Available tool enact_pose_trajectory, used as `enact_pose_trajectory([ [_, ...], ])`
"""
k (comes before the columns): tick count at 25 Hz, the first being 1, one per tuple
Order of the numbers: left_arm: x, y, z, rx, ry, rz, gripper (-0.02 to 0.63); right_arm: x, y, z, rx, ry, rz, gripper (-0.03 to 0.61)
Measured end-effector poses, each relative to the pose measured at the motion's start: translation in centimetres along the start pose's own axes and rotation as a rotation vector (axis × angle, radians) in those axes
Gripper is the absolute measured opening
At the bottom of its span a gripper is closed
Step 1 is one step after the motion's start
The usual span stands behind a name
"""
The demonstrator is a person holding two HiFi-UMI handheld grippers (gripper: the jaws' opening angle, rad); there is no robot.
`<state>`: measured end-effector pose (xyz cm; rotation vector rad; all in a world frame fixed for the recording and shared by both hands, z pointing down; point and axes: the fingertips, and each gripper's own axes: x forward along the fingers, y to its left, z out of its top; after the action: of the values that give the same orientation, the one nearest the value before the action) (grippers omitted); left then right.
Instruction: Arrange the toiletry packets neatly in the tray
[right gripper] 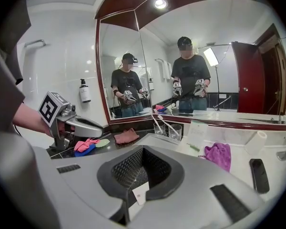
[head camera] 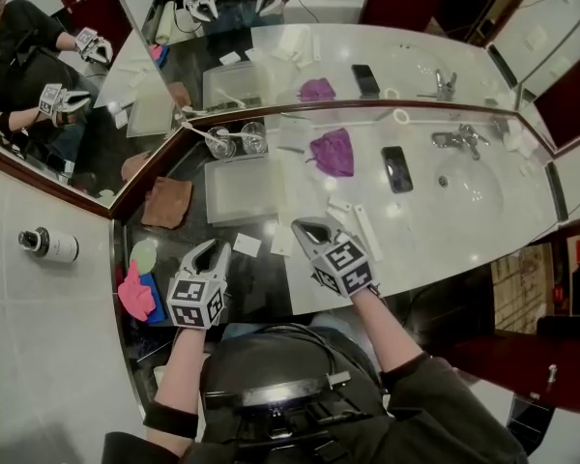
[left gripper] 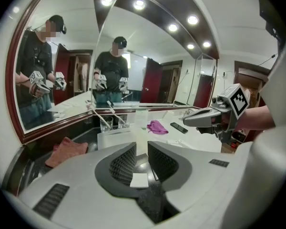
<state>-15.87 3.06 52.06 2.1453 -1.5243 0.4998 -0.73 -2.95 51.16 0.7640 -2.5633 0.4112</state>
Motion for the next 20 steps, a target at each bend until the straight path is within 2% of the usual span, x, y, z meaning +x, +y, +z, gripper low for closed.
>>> enact_pose_trajectory([
  [5, 3.2, -0.8, -3.9, -0.009, 0.162, -0.052, 0.218, 0.3, 0.5, -0.7, -0.037, 0.058, 0.016, 0.011],
  [10, 7.7, -1.8, -8.2, 0.038, 0.336, -0.102, 0.392, 0.5, 0.0, -2.1, -0.051, 0.101, 0.022, 0.011],
  [14, 10.6, -1.9, -10.8, 0.070, 0.438, -0.106, 0.413, 0.4, -0.8, -3.2, -0.040, 0.130, 0.015, 0.011],
  [17, 12.0, -2.5, -12.0, 0.072, 0.488, -0.122, 0.413, 0.3, -1.5, -4.2, -0.021, 0.146, 0.007, 0.011],
  [20, 12.9, -1.8, -13.8, 0.075, 0.533, -0.102, 0.413, 0.2, -2.3, -5.3, 0.002, 0.163, 0.002, 0.011],
])
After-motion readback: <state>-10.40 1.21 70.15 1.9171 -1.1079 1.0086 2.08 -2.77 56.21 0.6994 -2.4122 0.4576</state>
